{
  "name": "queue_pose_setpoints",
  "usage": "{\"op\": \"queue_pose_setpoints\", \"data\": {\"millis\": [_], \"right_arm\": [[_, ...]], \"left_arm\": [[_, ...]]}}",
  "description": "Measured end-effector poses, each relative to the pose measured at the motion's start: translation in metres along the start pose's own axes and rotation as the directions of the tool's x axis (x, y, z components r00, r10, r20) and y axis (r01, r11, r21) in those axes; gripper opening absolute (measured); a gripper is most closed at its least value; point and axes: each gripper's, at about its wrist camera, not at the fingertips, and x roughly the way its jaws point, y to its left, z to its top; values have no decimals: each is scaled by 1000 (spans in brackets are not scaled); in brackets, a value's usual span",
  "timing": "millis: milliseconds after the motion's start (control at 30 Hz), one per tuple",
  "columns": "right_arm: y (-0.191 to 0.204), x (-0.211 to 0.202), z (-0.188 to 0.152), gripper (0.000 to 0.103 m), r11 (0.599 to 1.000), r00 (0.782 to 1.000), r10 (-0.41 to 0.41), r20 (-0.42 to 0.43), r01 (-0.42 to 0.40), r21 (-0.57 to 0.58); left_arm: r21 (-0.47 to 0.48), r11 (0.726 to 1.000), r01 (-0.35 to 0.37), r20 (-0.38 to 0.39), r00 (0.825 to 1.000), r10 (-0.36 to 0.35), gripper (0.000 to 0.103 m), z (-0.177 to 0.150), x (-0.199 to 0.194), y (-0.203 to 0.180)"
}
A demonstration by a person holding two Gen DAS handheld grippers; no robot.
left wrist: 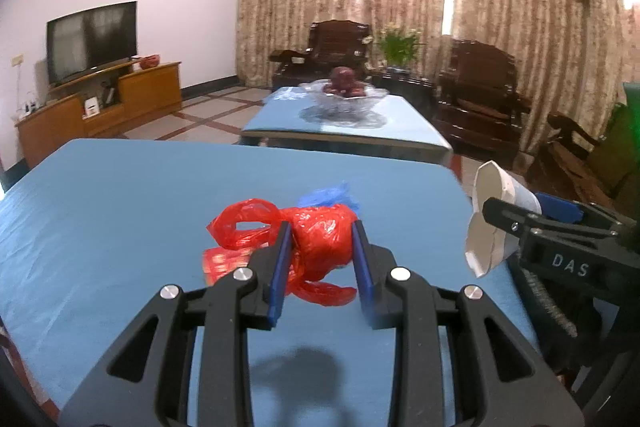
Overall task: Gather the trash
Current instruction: 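Carry bag and cup over the bin and open both grippers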
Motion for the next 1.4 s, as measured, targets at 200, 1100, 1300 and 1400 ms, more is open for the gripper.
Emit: {"op": "queue_pose_setpoints", "data": {"millis": [200, 1100, 1300, 1400], "right_arm": [[-38, -29, 3, 75, 998, 998, -60, 29, 60, 17], [-200, -90, -27, 75, 933, 943, -333, 20, 326, 153], [-225, -82, -36, 75, 921, 934, -356, -7, 352, 168], [-236, -75, -40, 75, 915, 929, -368, -25, 367, 165]], "left_arm": [[37, 997, 68, 7, 998, -68, 28, 6, -1, -45], [162, 916, 367, -34, 930, -366, 28, -8, 27, -235], [181, 900, 396, -56, 918, -393, 28, -17, 39, -260], [185, 896, 405, -69, 914, -399, 28, -19, 47, -266]]}}
